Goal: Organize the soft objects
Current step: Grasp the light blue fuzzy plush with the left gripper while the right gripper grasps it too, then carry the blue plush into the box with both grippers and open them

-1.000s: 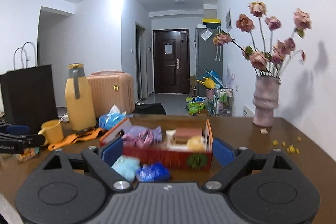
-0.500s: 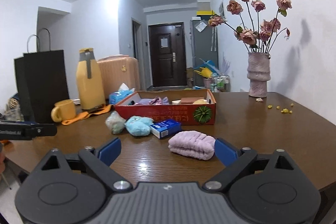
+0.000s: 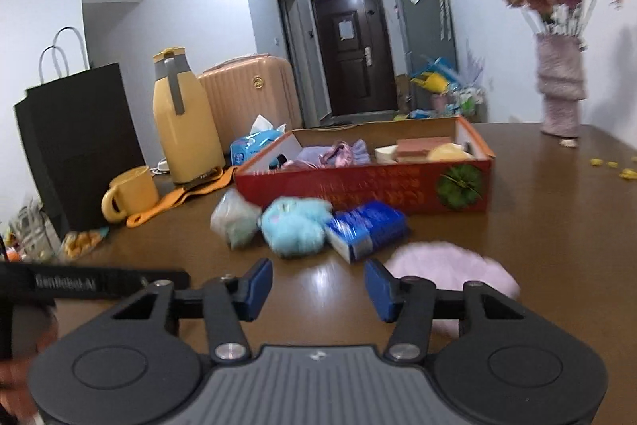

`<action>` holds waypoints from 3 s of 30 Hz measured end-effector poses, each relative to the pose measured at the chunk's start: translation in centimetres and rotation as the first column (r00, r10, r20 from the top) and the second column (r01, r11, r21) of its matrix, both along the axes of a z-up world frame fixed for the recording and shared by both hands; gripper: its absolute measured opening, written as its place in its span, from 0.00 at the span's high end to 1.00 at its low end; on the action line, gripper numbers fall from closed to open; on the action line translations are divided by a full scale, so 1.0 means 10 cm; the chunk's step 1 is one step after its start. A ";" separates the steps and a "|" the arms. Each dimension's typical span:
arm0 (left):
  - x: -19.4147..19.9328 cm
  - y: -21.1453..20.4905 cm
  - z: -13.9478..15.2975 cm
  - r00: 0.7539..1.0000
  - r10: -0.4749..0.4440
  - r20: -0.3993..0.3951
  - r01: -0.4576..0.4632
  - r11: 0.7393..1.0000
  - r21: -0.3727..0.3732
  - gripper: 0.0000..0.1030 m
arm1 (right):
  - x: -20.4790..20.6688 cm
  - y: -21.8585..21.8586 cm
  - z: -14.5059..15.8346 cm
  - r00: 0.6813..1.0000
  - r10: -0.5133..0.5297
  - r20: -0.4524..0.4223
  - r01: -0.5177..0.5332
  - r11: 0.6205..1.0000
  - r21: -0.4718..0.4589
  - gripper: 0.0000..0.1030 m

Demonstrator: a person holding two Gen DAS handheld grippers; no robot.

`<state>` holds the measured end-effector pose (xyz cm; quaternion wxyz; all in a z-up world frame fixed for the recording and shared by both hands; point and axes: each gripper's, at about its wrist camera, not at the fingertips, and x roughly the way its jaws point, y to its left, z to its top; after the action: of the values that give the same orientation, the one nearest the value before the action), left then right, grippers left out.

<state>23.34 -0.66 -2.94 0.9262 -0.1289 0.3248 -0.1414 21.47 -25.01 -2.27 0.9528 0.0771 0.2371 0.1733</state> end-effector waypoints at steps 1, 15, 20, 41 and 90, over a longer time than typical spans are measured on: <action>0.12 -0.03 0.00 1.000 0.001 0.006 -0.001 1.000 0.002 0.43 | 0.19 0.03 0.01 1.000 0.008 -0.010 -0.008 1.000 0.000 0.50; 1.31 -0.18 -0.33 0.994 0.008 -0.104 -0.015 0.998 -0.068 0.56 | 2.03 0.33 -0.35 0.934 0.157 -0.322 -0.117 0.983 0.142 0.48; 1.13 -0.12 -0.20 0.996 -0.024 -0.089 0.014 0.993 -0.116 0.63 | 1.80 0.29 -0.21 0.946 0.169 -0.275 -0.122 0.976 0.181 0.73; -0.37 0.12 -0.09 0.998 -0.024 -0.051 0.021 0.998 -0.059 0.49 | -0.44 -0.21 -0.30 0.970 0.113 -0.216 -0.053 0.963 0.265 0.73; 2.31 0.00 0.25 0.998 -0.066 0.005 0.064 0.974 0.217 0.56 | 2.74 0.50 -0.10 0.885 0.155 -0.439 -0.089 0.982 0.168 0.84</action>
<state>46.48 -0.62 -0.44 0.9316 -0.0158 0.3367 -0.1362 48.83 -20.04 -3.32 0.8513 0.1680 0.4423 0.2268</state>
